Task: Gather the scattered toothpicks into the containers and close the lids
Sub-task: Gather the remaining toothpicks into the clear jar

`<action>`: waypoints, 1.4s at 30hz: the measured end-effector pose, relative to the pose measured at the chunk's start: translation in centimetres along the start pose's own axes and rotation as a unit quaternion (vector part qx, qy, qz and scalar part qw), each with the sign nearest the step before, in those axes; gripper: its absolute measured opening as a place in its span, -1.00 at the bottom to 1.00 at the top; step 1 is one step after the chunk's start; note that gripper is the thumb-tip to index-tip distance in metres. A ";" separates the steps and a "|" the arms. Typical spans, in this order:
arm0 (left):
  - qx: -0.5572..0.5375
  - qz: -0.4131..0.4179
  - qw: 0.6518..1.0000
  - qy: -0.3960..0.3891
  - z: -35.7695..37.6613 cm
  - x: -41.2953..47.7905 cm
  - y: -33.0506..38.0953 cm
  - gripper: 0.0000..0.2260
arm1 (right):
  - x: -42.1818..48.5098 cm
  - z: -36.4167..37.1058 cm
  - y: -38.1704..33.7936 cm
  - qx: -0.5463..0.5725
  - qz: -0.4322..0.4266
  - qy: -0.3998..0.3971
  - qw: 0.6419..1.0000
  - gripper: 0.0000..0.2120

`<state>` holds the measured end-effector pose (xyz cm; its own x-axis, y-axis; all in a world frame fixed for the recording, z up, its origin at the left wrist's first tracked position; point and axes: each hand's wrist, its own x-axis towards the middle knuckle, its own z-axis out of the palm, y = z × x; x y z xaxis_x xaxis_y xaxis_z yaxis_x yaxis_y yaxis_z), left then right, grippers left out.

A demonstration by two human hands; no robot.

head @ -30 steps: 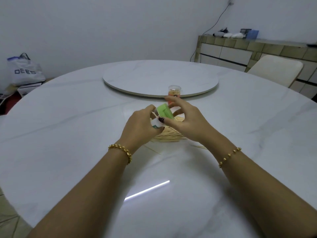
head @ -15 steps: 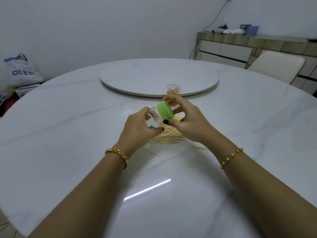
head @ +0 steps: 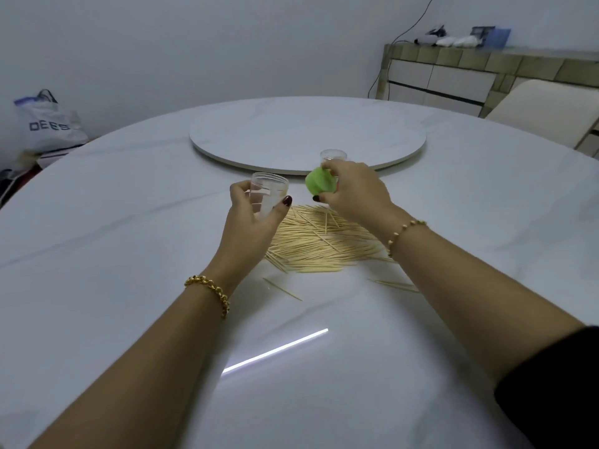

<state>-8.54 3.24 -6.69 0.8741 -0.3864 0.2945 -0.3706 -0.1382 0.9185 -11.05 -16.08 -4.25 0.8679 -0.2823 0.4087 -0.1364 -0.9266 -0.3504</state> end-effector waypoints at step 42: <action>0.037 0.021 0.999 -0.010 0.0 -0.2 -0.3 -0.63 | -3.6 2.3 -1.4 -0.102 -0.019 -0.009 0.995 -0.81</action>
<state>-8.64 3.35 -7.00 0.8515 -0.4105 0.3263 -0.4295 -0.1891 0.8830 -12.84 -13.20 -7.17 0.8821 -0.2434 0.4034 -0.1956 -0.9681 -0.1564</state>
